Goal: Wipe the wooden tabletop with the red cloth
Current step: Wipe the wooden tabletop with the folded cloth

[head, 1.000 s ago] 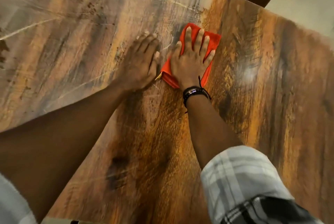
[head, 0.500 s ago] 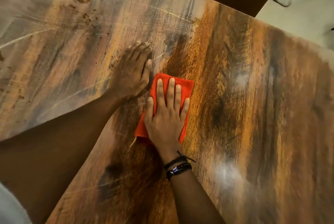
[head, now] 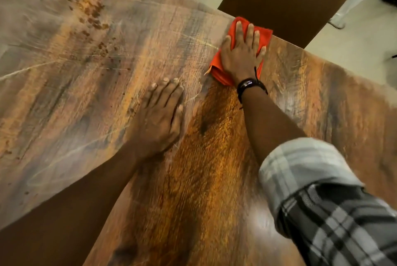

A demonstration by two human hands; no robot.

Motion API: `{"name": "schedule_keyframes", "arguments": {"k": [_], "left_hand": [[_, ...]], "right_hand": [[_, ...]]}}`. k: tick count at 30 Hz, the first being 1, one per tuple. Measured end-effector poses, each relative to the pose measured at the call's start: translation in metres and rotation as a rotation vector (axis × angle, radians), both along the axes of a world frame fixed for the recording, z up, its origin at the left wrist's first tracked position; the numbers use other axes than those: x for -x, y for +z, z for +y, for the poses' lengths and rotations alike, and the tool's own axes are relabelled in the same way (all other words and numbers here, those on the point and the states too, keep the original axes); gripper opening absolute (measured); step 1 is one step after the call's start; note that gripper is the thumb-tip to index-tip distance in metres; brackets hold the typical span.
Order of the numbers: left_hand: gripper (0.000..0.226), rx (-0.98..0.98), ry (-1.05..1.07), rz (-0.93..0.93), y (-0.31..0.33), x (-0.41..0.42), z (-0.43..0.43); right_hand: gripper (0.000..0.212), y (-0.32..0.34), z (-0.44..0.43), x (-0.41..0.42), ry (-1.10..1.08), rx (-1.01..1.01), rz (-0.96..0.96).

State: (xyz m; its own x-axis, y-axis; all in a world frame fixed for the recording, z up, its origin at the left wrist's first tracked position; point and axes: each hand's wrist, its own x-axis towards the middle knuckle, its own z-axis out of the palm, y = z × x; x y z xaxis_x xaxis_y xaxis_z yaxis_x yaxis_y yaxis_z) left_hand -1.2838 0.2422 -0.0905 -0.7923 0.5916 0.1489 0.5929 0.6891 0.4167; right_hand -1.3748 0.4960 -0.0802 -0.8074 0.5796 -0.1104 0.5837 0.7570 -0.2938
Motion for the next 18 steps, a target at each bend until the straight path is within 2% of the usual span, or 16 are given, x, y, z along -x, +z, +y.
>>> {"name": "schedule_keyframes", "arguments": {"k": [3,7,11,15,18], "left_hand": [[0.053,-0.009,0.001,0.007,0.0,0.0,0.002],[0.054,-0.007,0.016,-0.006,-0.002,0.001,-0.001],[0.056,0.038,0.052,-0.02,-0.002,0.001,0.0],[0.056,0.059,0.055,0.0,-0.002,-0.002,0.002],[0.057,0.057,0.057,-0.01,0.0,-0.002,0.003]], "right_hand": [[0.06,0.004,0.016,0.028,-0.001,0.013,-0.015],[0.061,0.004,0.034,0.022,0.04,-0.001,-0.013],[0.063,0.003,0.065,0.002,-0.14,0.004,-0.036],[0.062,0.003,0.042,0.014,-0.156,0.013,-0.035],[0.059,0.002,0.006,0.036,-0.024,-0.003,-0.03]]}}
